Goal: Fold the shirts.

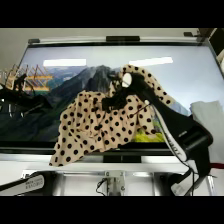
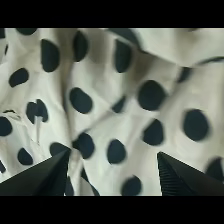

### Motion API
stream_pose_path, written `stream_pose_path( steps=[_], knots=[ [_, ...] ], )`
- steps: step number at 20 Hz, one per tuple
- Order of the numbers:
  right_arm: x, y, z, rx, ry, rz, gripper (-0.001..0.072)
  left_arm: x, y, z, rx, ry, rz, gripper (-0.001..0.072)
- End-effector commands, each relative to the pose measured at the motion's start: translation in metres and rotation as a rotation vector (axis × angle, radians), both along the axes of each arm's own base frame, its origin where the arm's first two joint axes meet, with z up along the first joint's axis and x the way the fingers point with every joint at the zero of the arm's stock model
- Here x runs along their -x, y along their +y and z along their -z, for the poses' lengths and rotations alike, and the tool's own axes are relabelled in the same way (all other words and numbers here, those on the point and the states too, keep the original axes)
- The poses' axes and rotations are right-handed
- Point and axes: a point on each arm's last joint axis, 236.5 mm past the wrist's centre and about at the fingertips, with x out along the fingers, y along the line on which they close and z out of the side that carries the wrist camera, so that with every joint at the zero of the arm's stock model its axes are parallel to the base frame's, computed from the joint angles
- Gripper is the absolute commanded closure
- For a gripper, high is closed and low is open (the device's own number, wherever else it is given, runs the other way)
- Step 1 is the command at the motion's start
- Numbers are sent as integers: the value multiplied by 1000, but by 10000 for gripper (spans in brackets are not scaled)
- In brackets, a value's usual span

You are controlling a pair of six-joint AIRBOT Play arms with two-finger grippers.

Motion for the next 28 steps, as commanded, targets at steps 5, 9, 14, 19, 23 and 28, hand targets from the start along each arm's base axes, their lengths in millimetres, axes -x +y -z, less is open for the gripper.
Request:
stream_pose_path(
  steps=[5,9,14,19,23,28],
  knots=[
    [23,76,40,-126,74,33,47,-6,1,15,17,-35,-66,162],
    [24,105,46,-170,73,108,54,-16,-10,7,79,-72,-90,162],
    [16,110,43,-187,62,157,658,-18,-19,1,121,-89,-80,162],
    [-19,34,-88,-49,-297,-82,659,-35,-38,-42,213,-209,-52,162],
    [-45,-80,-280,92,-759,48,659,-61,-72,-116,420,-392,-26,163],
    [31,-174,-449,-8,-1129,260,659,-63,-134,-163,558,-509,108,163]
  ],
)
